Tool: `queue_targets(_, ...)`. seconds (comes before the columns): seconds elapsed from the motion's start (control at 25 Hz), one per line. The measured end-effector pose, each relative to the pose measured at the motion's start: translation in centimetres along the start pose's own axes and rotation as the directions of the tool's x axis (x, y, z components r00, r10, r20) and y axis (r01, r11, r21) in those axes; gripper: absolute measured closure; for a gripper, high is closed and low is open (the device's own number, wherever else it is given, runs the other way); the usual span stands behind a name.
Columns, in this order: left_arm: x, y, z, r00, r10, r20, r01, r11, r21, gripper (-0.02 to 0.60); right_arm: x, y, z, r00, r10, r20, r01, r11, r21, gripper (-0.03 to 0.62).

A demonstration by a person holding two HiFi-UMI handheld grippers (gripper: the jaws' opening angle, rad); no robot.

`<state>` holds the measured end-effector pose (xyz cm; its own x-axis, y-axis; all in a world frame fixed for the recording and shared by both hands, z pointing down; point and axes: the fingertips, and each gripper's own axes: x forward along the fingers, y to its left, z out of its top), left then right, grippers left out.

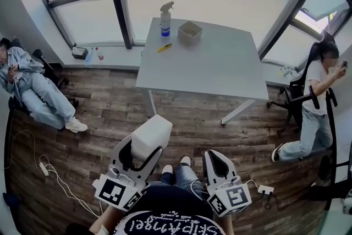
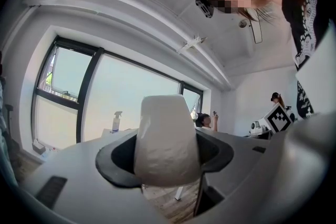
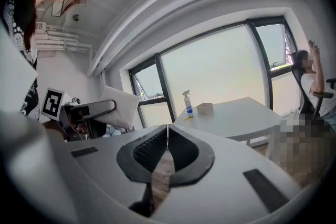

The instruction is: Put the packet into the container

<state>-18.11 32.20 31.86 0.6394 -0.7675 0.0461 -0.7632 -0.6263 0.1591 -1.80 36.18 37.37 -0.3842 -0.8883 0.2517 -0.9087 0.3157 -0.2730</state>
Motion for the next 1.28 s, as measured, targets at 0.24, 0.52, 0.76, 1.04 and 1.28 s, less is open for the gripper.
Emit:
queue_targets(0.24,1.4,0.3,-0.3,1.000,0.019,-0.017,-0.019,1.000,-0.023,0.303,1.1,-1.1,0.3,1.000,0.020,-0.017,-0.020,1.000,0.003,0.579)
queue_targets(0.52,4.8,0.8,0.6,0.998,0.062,0.006,-0.062,0.998,-0.020,0.304,3.8,-3.7,2.4,0.998,0.067,-0.010,-0.067,0.998,0.006,0.579)
queue_targets(0.76,8.7,1.6,1.3,0.995,0.101,0.022,-0.101,0.995,-0.022,0.304,6.4,-7.0,3.8,0.995,0.093,-0.031,-0.093,0.996,-0.008,0.579)
queue_targets(1.04,12.4,1.5,1.7,0.992,0.121,0.044,-0.120,0.993,-0.022,0.304,8.7,-10.0,5.5,0.992,0.121,-0.031,-0.121,0.993,-0.014,0.579)
queue_targets(1.28,14.2,1.6,1.9,0.988,0.143,0.049,-0.142,0.990,-0.019,0.304,9.8,-11.3,5.8,0.989,0.147,-0.036,-0.147,0.989,-0.018,0.579)
